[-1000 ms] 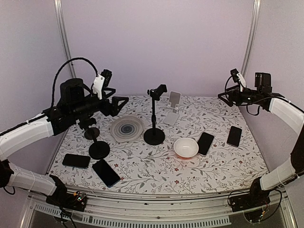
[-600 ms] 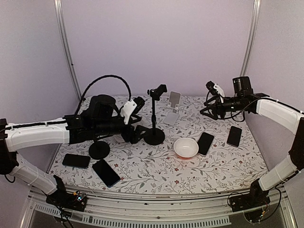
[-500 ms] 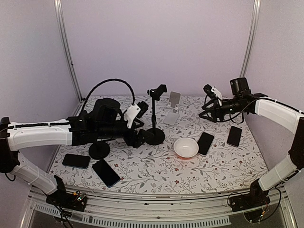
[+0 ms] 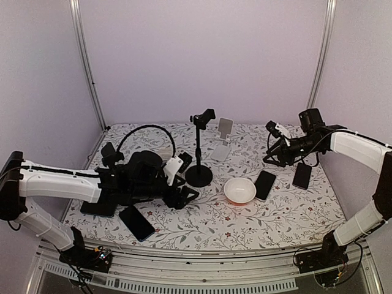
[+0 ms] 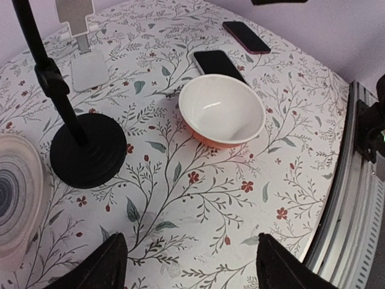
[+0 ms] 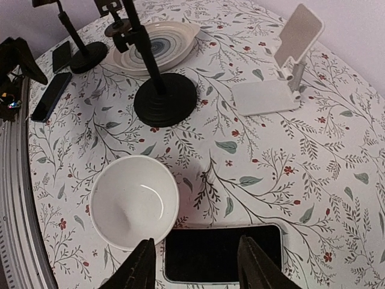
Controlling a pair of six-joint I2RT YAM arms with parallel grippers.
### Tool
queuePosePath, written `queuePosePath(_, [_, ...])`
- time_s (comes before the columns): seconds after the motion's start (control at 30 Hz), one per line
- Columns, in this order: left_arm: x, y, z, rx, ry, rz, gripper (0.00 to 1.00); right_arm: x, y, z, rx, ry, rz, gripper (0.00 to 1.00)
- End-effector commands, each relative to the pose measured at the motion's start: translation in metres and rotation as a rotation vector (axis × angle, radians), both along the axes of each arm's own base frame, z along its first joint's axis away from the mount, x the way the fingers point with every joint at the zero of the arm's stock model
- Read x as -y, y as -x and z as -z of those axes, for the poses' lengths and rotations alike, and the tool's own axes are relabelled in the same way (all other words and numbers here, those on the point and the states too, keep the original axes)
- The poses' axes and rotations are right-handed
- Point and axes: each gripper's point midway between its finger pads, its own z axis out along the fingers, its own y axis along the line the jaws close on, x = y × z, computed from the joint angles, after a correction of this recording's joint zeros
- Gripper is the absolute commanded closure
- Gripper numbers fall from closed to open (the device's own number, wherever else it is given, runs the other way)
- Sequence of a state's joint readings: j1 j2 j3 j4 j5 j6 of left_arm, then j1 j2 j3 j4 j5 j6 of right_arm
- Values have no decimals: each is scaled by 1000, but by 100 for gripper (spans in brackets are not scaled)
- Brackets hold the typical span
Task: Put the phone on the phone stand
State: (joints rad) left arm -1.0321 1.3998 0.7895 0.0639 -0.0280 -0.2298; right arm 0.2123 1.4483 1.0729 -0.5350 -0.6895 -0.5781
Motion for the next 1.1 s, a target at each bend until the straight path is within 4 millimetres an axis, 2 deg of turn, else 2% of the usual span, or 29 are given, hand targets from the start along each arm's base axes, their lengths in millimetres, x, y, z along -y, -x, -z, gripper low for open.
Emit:
queuePosePath(0.0, [10,4,-5,73,7,-25,24,30,-9,2,-45,14,118,53])
queuePosePath(0.2, [22,14,15,110,-65,10,24,60,-13,38,-59,200,217,53])
queuePosePath(0.47, [48,30,25,81,-84,78,23,69,-14,84,-236,272,270,52])
queuePosePath(0.53, [52,31,29,73,-101,97,23,65,-12,91,-282,262,254,49])
queuePosePath(0.67, [58,26,41,89,-165,110,19,64,-15,100,-289,266,234,32])
queuePosePath(0.8, [60,20,52,92,-222,96,14,58,-21,104,-312,267,228,24])
queuePosePath(0.9, [62,17,56,92,-235,92,14,57,-14,109,-348,302,215,30])
queuePosePath(1.07, [62,14,55,91,-232,73,14,66,-5,125,-380,366,218,47])
